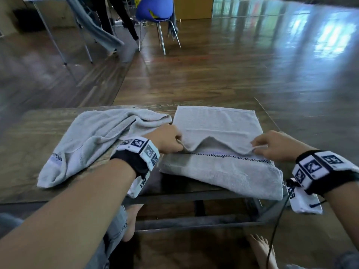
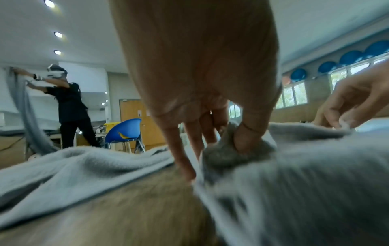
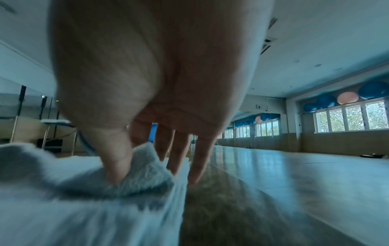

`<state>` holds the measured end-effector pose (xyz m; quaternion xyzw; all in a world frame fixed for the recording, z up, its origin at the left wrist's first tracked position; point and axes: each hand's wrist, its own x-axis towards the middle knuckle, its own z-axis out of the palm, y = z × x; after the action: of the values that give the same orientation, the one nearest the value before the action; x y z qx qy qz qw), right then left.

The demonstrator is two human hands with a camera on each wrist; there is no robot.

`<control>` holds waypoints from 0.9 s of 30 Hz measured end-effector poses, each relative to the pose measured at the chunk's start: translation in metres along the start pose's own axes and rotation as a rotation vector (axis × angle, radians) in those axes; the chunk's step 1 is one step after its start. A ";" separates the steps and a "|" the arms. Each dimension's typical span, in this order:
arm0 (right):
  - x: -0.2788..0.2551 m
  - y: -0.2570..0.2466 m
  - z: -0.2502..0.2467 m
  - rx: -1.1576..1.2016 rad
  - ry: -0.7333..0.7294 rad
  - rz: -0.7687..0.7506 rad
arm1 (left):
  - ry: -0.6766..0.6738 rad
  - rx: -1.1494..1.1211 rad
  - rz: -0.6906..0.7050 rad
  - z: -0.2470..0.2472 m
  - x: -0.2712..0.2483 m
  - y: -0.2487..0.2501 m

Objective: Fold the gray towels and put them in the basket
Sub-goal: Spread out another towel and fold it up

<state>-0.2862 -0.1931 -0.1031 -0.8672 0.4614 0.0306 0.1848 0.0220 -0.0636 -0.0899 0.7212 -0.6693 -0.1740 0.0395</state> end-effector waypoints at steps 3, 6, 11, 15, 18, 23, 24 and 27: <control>-0.005 0.001 -0.018 -0.010 -0.164 -0.040 | -0.208 -0.024 -0.064 -0.018 0.000 0.003; -0.010 0.001 -0.029 -0.022 -0.116 -0.058 | -0.240 -0.085 -0.103 -0.029 -0.001 0.002; -0.001 0.002 -0.032 0.110 0.296 -0.038 | 0.124 -0.131 -0.194 -0.032 0.008 -0.010; 0.015 -0.003 -0.014 0.186 0.477 0.004 | 0.273 -0.095 -0.173 -0.019 0.018 -0.014; 0.024 -0.005 -0.001 0.147 0.334 -0.036 | 0.155 -0.058 -0.042 -0.008 0.020 -0.010; 0.028 -0.008 -0.003 0.070 0.034 -0.071 | 0.016 -0.015 -0.044 0.000 0.021 -0.005; 0.028 -0.008 -0.008 0.048 -0.012 -0.083 | -0.038 -0.017 -0.071 -0.006 0.021 -0.004; 0.028 -0.002 -0.022 0.037 -0.208 -0.114 | -0.238 -0.043 -0.115 -0.023 0.019 -0.005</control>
<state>-0.2711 -0.2220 -0.0887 -0.8807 0.3900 0.1011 0.2491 0.0350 -0.0854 -0.0733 0.7315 -0.6231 -0.2747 -0.0345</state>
